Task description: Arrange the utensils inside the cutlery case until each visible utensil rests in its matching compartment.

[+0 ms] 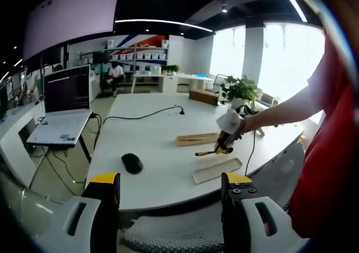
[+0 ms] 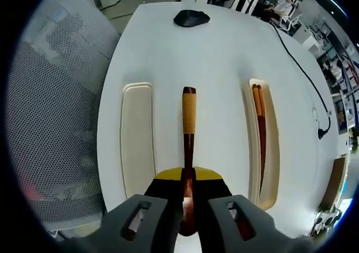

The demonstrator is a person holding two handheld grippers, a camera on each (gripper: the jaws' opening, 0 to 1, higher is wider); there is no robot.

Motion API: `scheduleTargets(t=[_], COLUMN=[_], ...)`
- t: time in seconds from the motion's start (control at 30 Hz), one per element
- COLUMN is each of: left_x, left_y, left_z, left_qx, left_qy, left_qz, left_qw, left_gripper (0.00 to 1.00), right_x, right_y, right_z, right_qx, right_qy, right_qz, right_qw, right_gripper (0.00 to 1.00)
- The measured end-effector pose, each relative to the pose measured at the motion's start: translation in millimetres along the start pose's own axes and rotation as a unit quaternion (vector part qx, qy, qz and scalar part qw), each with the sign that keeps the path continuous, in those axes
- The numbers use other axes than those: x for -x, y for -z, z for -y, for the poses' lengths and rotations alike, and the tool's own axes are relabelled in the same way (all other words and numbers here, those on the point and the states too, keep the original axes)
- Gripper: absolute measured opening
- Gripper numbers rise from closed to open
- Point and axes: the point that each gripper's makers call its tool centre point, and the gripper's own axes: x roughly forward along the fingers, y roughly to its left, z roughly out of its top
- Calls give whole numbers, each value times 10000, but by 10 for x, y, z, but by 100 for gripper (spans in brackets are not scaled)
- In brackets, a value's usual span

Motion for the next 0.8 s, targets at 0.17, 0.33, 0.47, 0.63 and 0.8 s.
scheduleTargets(t=[0.17,0.33,0.47,0.63,0.8], left_x=[-2,14,15,1,-14], left_y=[-22,-37,-44,-53,-82], left_z=[3,-14,-7,9,27], left_qx=[-63,-74,-99,-123,-156], left_qy=[30,11,29,61,84], left_qz=[-7,-1,1,-11,8], left_qw=[10000,10000,9999,9999,9998], left_gripper=[76,76,76,75,75], right_x=[27,51,58,62,40], right_y=[40,69,93,105,125], right_z=[41,56,46,14,-3], right_qx=[65,36,95,-37,15], right_qy=[27,51,60,79,106], right_qz=[-37,-30,-63,3,8], right_qw=[10000,10000,9999,10000,9999], right_gripper=[1,1,1,1,1])
